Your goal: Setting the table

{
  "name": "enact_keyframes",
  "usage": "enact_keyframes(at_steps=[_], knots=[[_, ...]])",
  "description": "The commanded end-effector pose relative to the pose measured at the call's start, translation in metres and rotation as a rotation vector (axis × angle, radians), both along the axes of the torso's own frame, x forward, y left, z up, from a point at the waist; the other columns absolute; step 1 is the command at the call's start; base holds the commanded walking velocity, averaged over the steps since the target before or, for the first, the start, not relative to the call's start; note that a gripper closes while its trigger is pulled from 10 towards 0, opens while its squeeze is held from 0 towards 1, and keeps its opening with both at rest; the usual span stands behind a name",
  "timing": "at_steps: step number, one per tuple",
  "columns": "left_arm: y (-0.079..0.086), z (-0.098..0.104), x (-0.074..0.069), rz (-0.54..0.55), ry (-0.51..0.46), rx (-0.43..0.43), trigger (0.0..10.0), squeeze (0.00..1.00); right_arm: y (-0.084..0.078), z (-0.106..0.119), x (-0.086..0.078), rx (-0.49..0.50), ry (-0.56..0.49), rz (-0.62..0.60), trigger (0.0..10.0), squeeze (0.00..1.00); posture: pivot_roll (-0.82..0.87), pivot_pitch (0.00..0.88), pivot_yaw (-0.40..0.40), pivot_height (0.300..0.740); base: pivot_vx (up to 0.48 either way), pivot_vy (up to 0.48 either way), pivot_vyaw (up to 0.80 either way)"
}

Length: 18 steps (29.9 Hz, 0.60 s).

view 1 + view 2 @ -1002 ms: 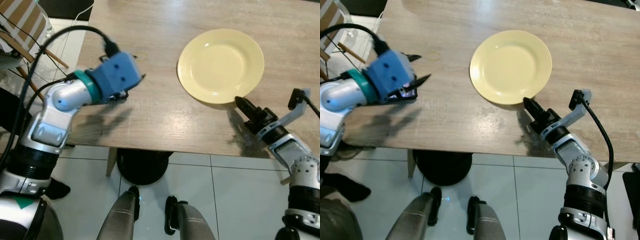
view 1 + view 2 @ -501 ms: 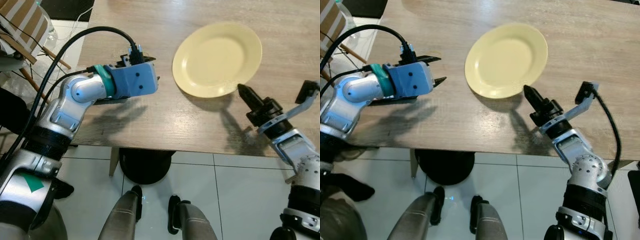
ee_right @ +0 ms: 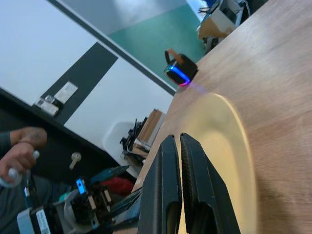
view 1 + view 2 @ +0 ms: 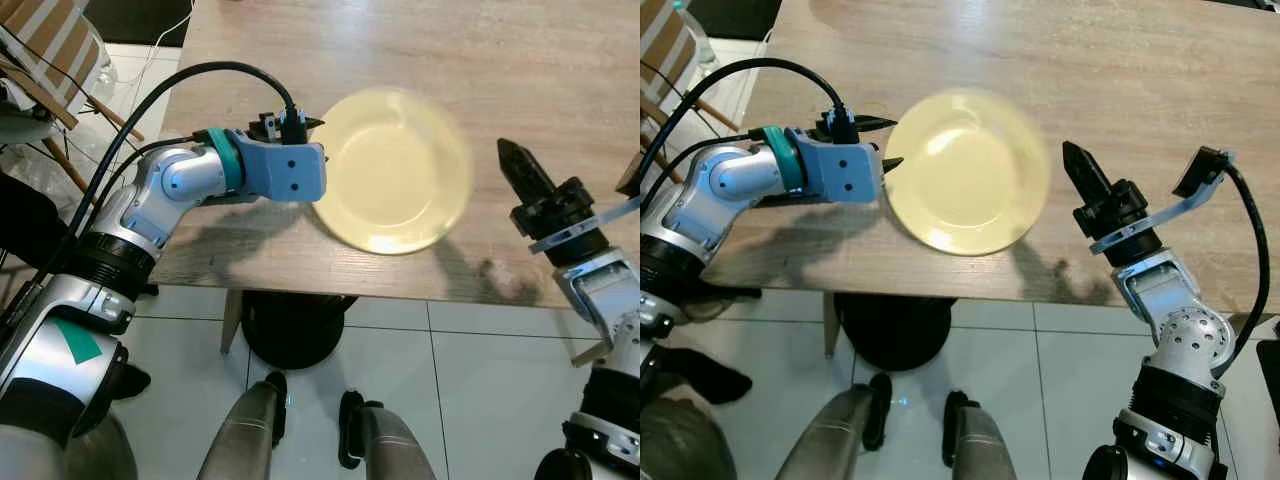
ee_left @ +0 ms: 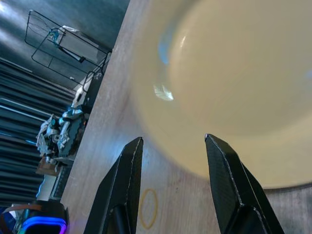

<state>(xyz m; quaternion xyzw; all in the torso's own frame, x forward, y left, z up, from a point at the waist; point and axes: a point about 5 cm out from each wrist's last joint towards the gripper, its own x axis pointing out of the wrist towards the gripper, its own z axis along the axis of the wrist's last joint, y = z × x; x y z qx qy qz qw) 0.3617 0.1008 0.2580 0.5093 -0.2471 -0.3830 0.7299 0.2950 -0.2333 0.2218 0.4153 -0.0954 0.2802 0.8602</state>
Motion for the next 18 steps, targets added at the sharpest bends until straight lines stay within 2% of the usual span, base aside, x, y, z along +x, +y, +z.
enact_keyframes(at_steps=[1,3,4,5,7,8,9,12,14,18], knots=[[-0.004,-0.002,-0.001,-0.020,-0.002,0.011,10.0,0.00,-0.001,-0.003,-0.003,-0.025,0.012,0.009,0.0,0.00,0.10,0.145,0.042,0.740,0.000,0.000,0.00],[-0.005,-0.003,-0.002,-0.032,0.010,-0.009,10.0,0.00,0.004,-0.011,-0.003,-0.100,0.046,0.015,0.0,0.00,0.10,0.147,0.035,0.740,0.000,0.000,0.00],[-0.005,-0.003,-0.002,-0.032,0.010,-0.009,10.0,0.00,0.004,-0.011,-0.003,-0.100,0.046,0.015,0.0,0.00,0.10,0.147,0.035,0.740,0.000,0.000,0.00],[-0.005,-0.003,-0.003,-0.039,0.014,-0.020,10.0,0.00,0.006,-0.015,-0.002,-0.138,0.061,0.007,4.1,0.00,0.10,0.147,0.034,0.740,0.000,0.000,0.00],[-0.005,-0.003,-0.003,-0.039,0.014,-0.020,10.0,0.00,0.006,-0.015,-0.002,-0.138,0.061,0.007,4.1,0.00,0.10,0.147,0.034,0.740,0.000,0.000,0.00],[-0.006,-0.003,-0.003,-0.043,0.015,-0.029,10.0,0.00,0.007,-0.018,-0.001,-0.163,0.071,-0.002,8.6,0.00,0.10,0.147,0.034,0.740,0.000,0.000,0.00],[-0.005,-0.002,-0.004,-0.045,0.017,-0.043,10.0,0.00,0.007,-0.021,0.003,-0.203,0.088,-0.047,10.0,0.00,0.11,0.148,0.032,0.740,0.000,0.000,0.00],[-0.005,-0.001,-0.004,-0.045,0.018,-0.052,10.0,0.00,0.007,-0.023,0.006,-0.230,0.098,-0.079,10.0,0.00,0.11,0.150,0.031,0.740,0.000,0.000,0.00],[-0.002,-0.002,-0.001,-0.022,0.074,-0.122,10.0,0.00,0.006,-0.030,0.017,-0.307,0.147,-0.191,10.0,0.00,0.11,0.151,0.030,0.740,0.000,0.000,0.00],[0.001,-0.005,0.001,0.002,0.119,-0.168,10.0,0.00,0.010,-0.033,0.023,-0.332,0.165,-0.239,10.0,0.00,0.11,0.151,0.030,0.740,0.000,0.000,0.00]])
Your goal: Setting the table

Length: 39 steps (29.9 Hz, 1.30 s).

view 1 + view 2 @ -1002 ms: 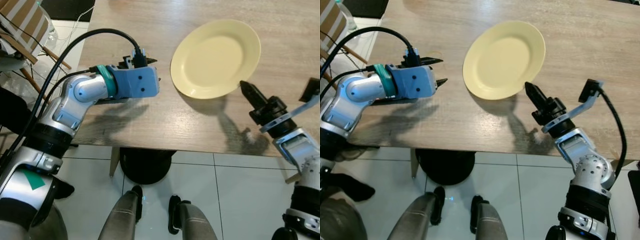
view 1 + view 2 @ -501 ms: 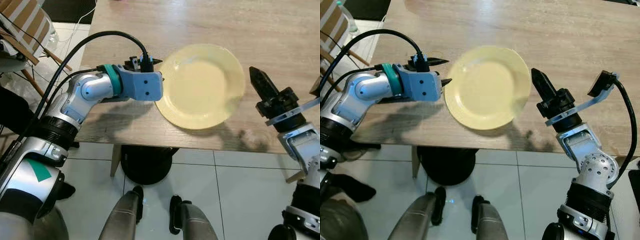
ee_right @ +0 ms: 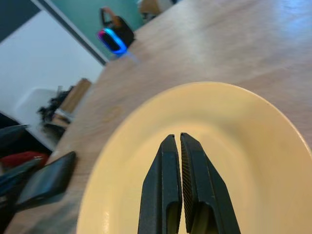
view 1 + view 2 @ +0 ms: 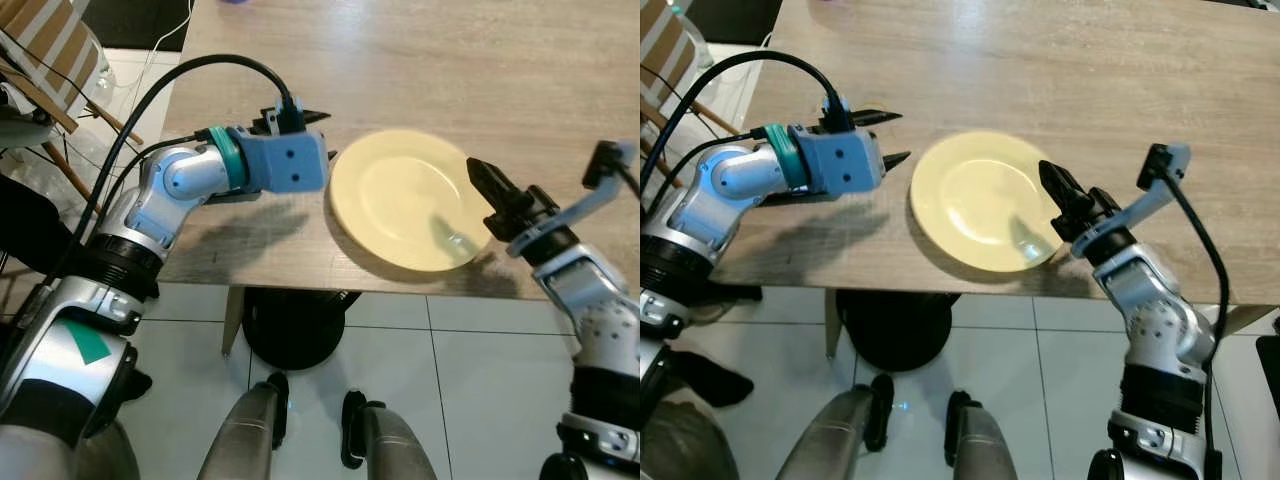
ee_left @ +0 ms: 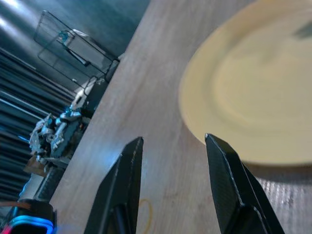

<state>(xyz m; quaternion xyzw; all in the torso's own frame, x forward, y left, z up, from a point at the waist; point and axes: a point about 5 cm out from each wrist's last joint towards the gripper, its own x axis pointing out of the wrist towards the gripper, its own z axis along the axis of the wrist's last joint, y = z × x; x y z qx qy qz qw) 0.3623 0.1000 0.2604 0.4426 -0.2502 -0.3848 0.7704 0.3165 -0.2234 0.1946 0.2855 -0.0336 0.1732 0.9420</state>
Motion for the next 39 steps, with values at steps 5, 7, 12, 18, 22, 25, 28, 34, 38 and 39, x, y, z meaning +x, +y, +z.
enact_keyframes(at_steps=[5,7,12,18,22,25,28,34,38,39], knots=[[0.006,-0.014,0.004,0.041,0.168,-0.136,10.0,0.00,0.013,-0.017,0.004,-0.075,0.052,-0.031,10.0,0.00,0.11,0.156,0.027,0.740,0.000,0.000,0.00],[0.008,-0.016,0.007,0.054,0.215,-0.183,10.0,0.00,0.016,-0.021,0.005,-0.083,0.062,-0.032,10.0,0.00,0.11,0.159,0.026,0.740,0.000,0.000,0.00],[0.008,-0.020,0.018,0.099,0.320,-0.311,10.0,0.00,0.020,-0.022,0.007,-0.057,0.048,-0.054,10.0,0.00,0.11,0.170,0.022,0.740,0.000,0.000,0.00],[-0.009,-0.023,0.022,0.034,0.420,-0.326,10.0,0.04,0.010,-0.006,0.009,0.015,-0.042,-0.133,10.0,0.00,0.09,0.176,0.030,0.740,0.000,0.000,0.00],[-0.018,-0.025,0.023,-0.001,0.476,-0.328,10.0,0.07,-0.002,0.000,0.011,0.018,-0.067,-0.228,10.0,0.00,0.07,0.181,0.038,0.740,0.000,0.000,0.00],[-0.026,-0.028,0.023,-0.024,0.526,-0.330,10.0,0.13,-0.009,0.001,0.011,-0.020,-0.082,-0.286,10.0,0.00,0.07,0.181,0.041,0.740,0.000,0.000,0.00],[-0.039,-0.035,0.024,-0.041,0.605,-0.340,10.0,0.20,-0.015,0.002,0.012,-0.073,-0.095,-0.330,10.0,0.00,0.06,0.182,0.047,0.740,0.000,0.000,0.00],[-0.046,-0.053,0.024,-0.024,0.731,-0.352,10.0,0.18,-0.019,0.001,0.012,-0.074,-0.097,-0.348,10.0,0.00,0.05,0.192,0.042,0.740,0.000,0.000,0.00],[-0.048,-0.060,0.024,-0.012,0.777,-0.347,10.0,0.16,-0.021,0.003,0.013,-0.066,-0.097,-0.356,10.0,0.00,0.04,0.193,0.043,0.740,0.000,0.000,0.00],[-0.048,-0.067,0.024,0.005,0.818,-0.322,10.0,0.16,-0.023,0.004,0.012,-0.060,-0.096,-0.358,10.0,0.00,0.04,0.199,0.049,0.740,0.000,0.000,0.00]])
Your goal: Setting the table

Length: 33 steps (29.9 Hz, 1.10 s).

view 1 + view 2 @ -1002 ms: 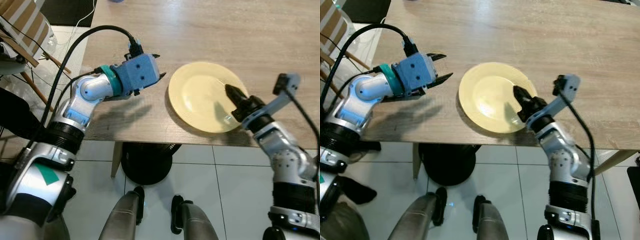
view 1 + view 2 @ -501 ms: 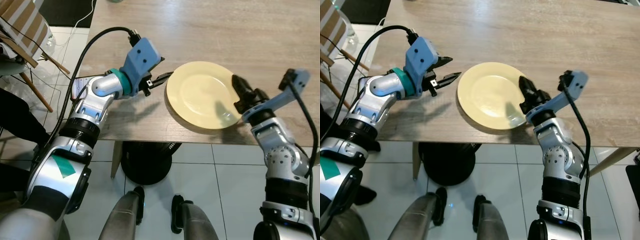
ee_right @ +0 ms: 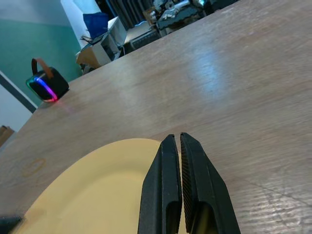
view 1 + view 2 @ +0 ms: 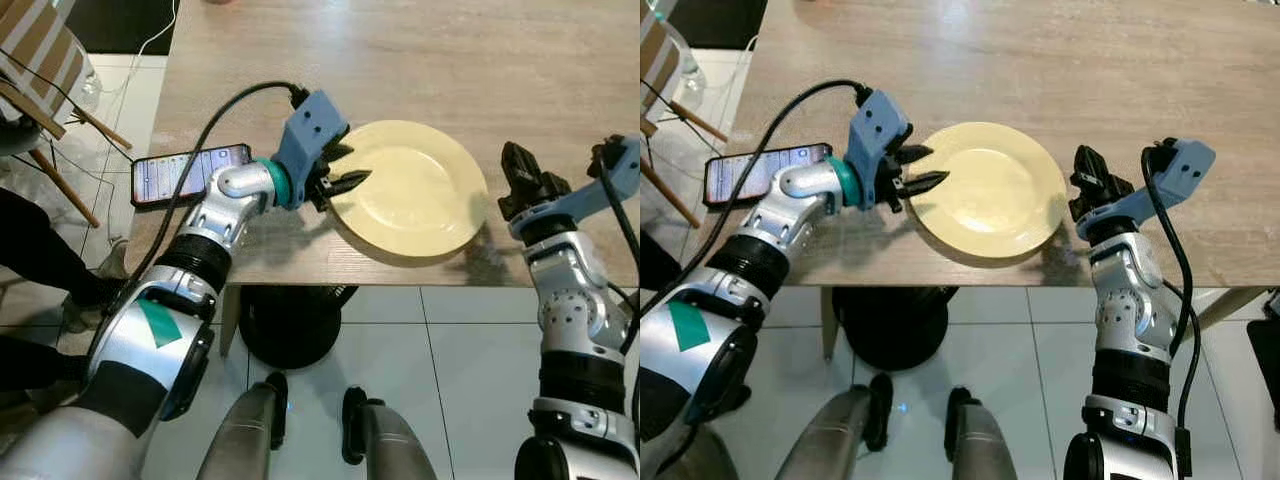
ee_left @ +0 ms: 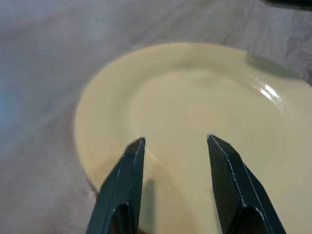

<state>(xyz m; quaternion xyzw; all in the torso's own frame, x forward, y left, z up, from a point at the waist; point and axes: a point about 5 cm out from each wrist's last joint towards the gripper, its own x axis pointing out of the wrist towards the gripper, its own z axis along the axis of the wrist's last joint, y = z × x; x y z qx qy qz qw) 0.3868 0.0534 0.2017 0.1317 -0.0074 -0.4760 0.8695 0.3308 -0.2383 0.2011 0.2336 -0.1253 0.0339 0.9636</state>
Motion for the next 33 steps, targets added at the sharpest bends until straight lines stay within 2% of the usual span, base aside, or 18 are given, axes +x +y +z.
enact_keyframes(at_steps=[1,4,7,10,19,21,22,24,25,26,32,33], knots=[[-0.001,-0.008,-0.001,-0.007,0.052,0.021,10.0,0.16,-0.008,-0.003,-0.002,0.014,0.011,-0.030,10.0,0.00,0.04,0.199,0.049,0.740,0.000,0.000,0.00],[0.003,-0.022,-0.003,-0.028,0.132,0.087,10.0,0.15,-0.011,-0.003,-0.004,0.021,0.021,-0.028,10.0,0.00,0.04,0.205,0.055,0.740,0.000,0.000,0.00],[0.017,-0.032,-0.008,-0.079,0.133,0.187,10.0,0.15,-0.013,-0.010,-0.007,0.000,0.047,-0.022,10.0,0.00,0.06,0.217,0.063,0.740,0.000,0.000,0.00],[0.023,-0.035,-0.010,-0.103,0.119,0.223,10.0,0.16,-0.013,-0.013,-0.008,-0.009,0.055,-0.017,10.0,0.00,0.07,0.217,0.065,0.740,0.000,0.000,0.00],[0.035,-0.030,-0.009,-0.115,0.102,0.252,10.0,0.15,-0.007,-0.021,-0.007,-0.036,0.091,0.001,10.0,0.00,0.08,0.213,0.064,0.740,0.000,0.000,0.00],[0.036,-0.029,-0.009,-0.133,0.102,0.264,10.0,0.15,0.000,-0.026,-0.005,0.027,0.123,0.051,10.0,0.00,0.08,0.213,0.064,0.740,0.000,0.000,0.00],[0.036,-0.029,-0.009,-0.133,0.102,0.264,10.0,0.15,0.000,-0.026,-0.005,0.027,0.123,0.051,10.0,0.00,0.08,0.213,0.064,0.740,0.000,0.000,0.00],[0.037,-0.030,-0.010,-0.132,0.103,0.265,10.0,0.15,0.010,-0.029,-0.005,0.144,0.145,0.137,10.0,0.00,0.08,0.206,0.060,0.740,0.000,0.000,0.00],[0.037,-0.030,-0.010,-0.132,0.103,0.265,10.0,0.15,0.010,-0.029,-0.005,0.144,0.145,0.137,10.0,0.00,0.08,0.206,0.060,0.740,0.000,0.000,0.00],[0.037,-0.031,-0.010,-0.129,0.104,0.262,10.0,0.15,0.015,-0.029,-0.006,0.224,0.144,0.185,10.0,0.00,0.08,0.204,0.059,0.740,0.000,0.000,0.00],[0.035,-0.031,-0.010,-0.132,0.102,0.254,10.0,0.15,0.012,-0.024,-0.005,0.314,0.113,0.171,10.0,0.00,0.08,0.202,0.057,0.740,0.000,0.000,0.00],[0.034,-0.030,-0.010,-0.133,0.101,0.251,10.0,0.15,0.008,-0.021,-0.004,0.327,0.096,0.140,10.0,0.77,0.07,0.201,0.057,0.740,0.000,0.000,0.00]])
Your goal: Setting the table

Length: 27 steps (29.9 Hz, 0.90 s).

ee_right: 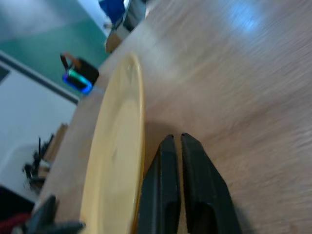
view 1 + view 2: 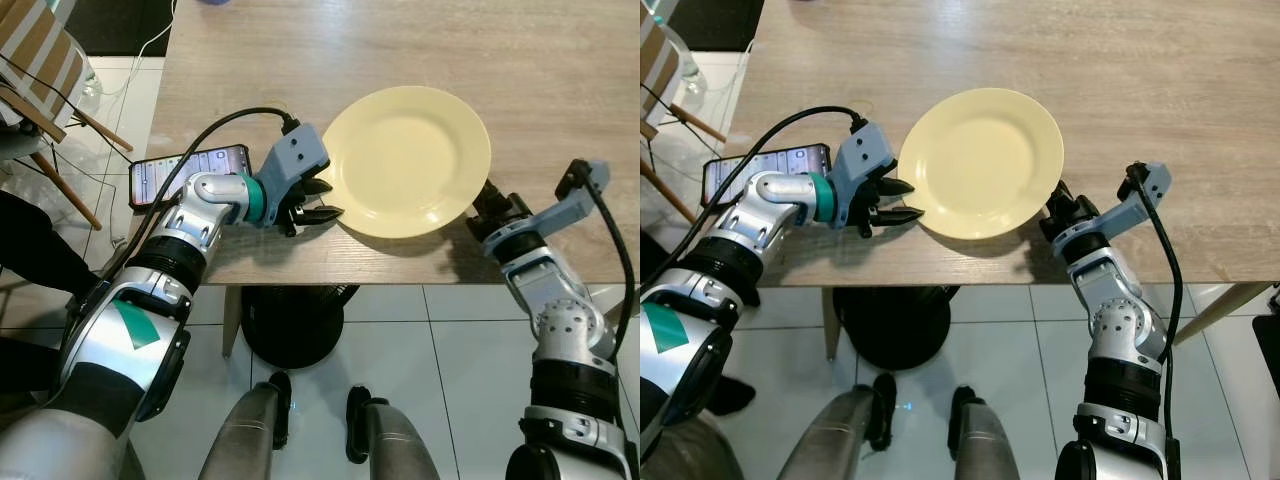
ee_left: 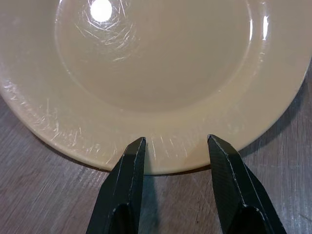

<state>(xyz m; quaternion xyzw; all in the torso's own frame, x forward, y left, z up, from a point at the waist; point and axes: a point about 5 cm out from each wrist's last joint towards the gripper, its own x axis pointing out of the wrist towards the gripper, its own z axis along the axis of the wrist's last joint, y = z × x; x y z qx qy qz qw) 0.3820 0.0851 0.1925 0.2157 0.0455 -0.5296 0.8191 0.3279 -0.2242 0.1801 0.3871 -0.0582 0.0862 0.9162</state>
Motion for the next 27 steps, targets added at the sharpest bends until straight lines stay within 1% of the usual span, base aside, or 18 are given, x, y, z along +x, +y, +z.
enact_keyframes(at_steps=[1,2,3,5,7,8,11,12,14,16,18,20,21,22,23,24,25,27], knots=[[0.003,-0.021,-0.005,0.001,0.073,0.045,10.0,0.15,-0.006,0.000,-0.001,0.023,-0.001,-0.037,10.0,0.77,0.07,0.201,0.057,0.740,0.000,0.000,0.00],[0.002,-0.021,-0.005,-0.001,0.073,0.043,10.0,0.15,-0.011,0.002,0.000,0.043,-0.009,-0.069,10.0,1.00,0.07,0.201,0.057,0.740,0.000,0.000,0.00],[0.002,-0.021,-0.005,-0.001,0.073,0.043,10.0,0.15,-0.011,0.002,0.000,0.043,-0.009,-0.069,10.0,1.00,0.07,0.201,0.057,0.740,0.000,0.000,0.00],[0.002,-0.021,-0.005,-0.002,0.072,0.042,10.0,0.15,-0.025,0.008,0.002,0.055,-0.029,-0.146,10.0,1.00,0.07,0.198,0.056,0.740,0.000,0.000,0.00],[0.002,-0.021,-0.005,-0.002,0.072,0.042,10.0,0.15,-0.025,0.008,0.002,0.055,-0.029,-0.146,10.0,1.00,0.07,0.198,0.056,0.740,0.000,0.000,0.00],[0.002,-0.021,-0.005,-0.001,0.071,0.041,10.0,0.15,-0.030,0.011,0.003,0.067,-0.039,-0.172,10.0,1.00,0.07,0.198,0.056,0.740,0.000,0.000,0.00],[0.002,-0.021,-0.005,0.000,0.071,0.040,10.0,0.15,-0.032,0.014,0.003,0.081,-0.051,-0.165,10.0,1.00,0.07,0.197,0.054,0.740,0.000,0.000,0.00],[0.002,-0.020,-0.005,0.001,0.070,0.039,10.0,0.15,-0.028,0.018,0.002,0.095,-0.076,-0.111,10.0,1.00,0.07,0.197,0.054,0.740,0.000,0.000,0.00],[0.002,-0.020,-0.005,0.001,0.070,0.039,10.0,0.15,-0.028,0.018,0.002,0.095,-0.076,-0.111,10.0,1.00,0.07,0.197,0.054,0.740,0.000,0.000,0.00],[0.002,-0.020,-0.005,0.002,0.069,0.035,10.0,0.15,-0.012,0.020,-0.003,0.068,-0.098,0.045,10.0,1.00,0.07,0.198,0.053,0.740,0.000,0.000,0.00],[0.001,-0.019,-0.004,0.003,0.067,0.033,10.0,0.15,0.000,0.017,-0.007,0.062,-0.090,0.143,10.0,1.00,0.07,0.199,0.052,0.740,0.000,0.000,0.00],[0.001,-0.019,-0.004,0.003,0.067,0.033,10.0,0.15,0.000,0.017,-0.007,0.062,-0.090,0.143,10.0,1.00,0.07,0.199,0.052,0.740,0.000,0.000,0.00],[0.001,-0.019,-0.004,0.004,0.066,0.033,10.0,0.15,0.003,0.016,-0.008,0.065,-0.086,0.169,10.0,1.00,0.07,0.199,0.052,0.740,0.000,0.000,0.00],[0.001,-0.019,-0.004,0.004,0.066,0.033,10.0,0.15,0.003,0.016,-0.008,0.065,-0.086,0.169,10.0,1.00,0.07,0.199,0.052,0.740,0.000,0.000,0.00],[0.001,-0.018,-0.004,0.006,0.065,0.032,10.0,0.15,0.019,0.010,-0.013,0.021,-0.067,0.285,10.0,1.00,0.07,0.199,0.051,0.740,0.000,0.000,0.00],[0.001,-0.018,-0.004,0.006,0.065,0.032,10.0,0.15,0.019,0.010,-0.013,0.021,-0.067,0.285,10.0,1.00,0.07,0.199,0.051,0.740,0.000,0.000,0.00],[0.001,-0.018,-0.004,0.007,0.065,0.032,10.0,0.15,0.027,0.006,-0.016,-0.004,-0.049,0.328,10.0,1.00,0.07,0.199,0.051,0.740,0.000,0.000,0.00],[0.001,-0.018,-0.004,0.007,0.065,0.032,10.0,0.15,0.027,0.006,-0.016,-0.004,-0.049,0.328,10.0,1.00,0.07,0.199,0.051,0.740,0.000,0.000,0.00]])
